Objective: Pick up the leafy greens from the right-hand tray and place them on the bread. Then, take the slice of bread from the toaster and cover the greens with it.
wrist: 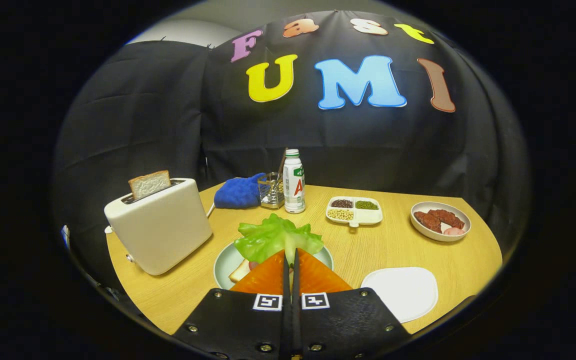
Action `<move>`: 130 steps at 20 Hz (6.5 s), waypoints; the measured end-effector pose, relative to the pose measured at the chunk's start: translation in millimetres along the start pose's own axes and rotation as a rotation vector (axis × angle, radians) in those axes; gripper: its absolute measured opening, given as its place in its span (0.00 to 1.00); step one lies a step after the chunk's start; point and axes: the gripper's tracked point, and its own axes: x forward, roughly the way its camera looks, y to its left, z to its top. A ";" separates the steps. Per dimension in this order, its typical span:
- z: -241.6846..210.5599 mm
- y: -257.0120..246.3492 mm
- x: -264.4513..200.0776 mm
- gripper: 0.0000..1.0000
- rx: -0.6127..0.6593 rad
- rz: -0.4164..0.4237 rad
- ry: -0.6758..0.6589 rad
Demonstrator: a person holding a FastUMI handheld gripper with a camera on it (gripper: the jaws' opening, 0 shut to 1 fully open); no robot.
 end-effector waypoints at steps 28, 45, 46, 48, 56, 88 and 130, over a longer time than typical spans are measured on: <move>60.2 54.5 -43.6 0.60 -0.017 -0.184 -0.308; 86.9 210.4 -20.9 0.60 -0.023 -0.059 -0.242; 88.1 218.9 -18.1 0.60 -0.025 -0.049 -0.242; 87.4 237.8 -11.1 0.60 -0.029 -0.030 -0.234; 90.3 301.4 29.5 0.60 -0.061 0.055 -0.198; 135.2 302.6 58.3 0.06 -0.042 0.047 -0.245; 73.8 54.1 -9.2 0.06 0.024 -0.210 -0.200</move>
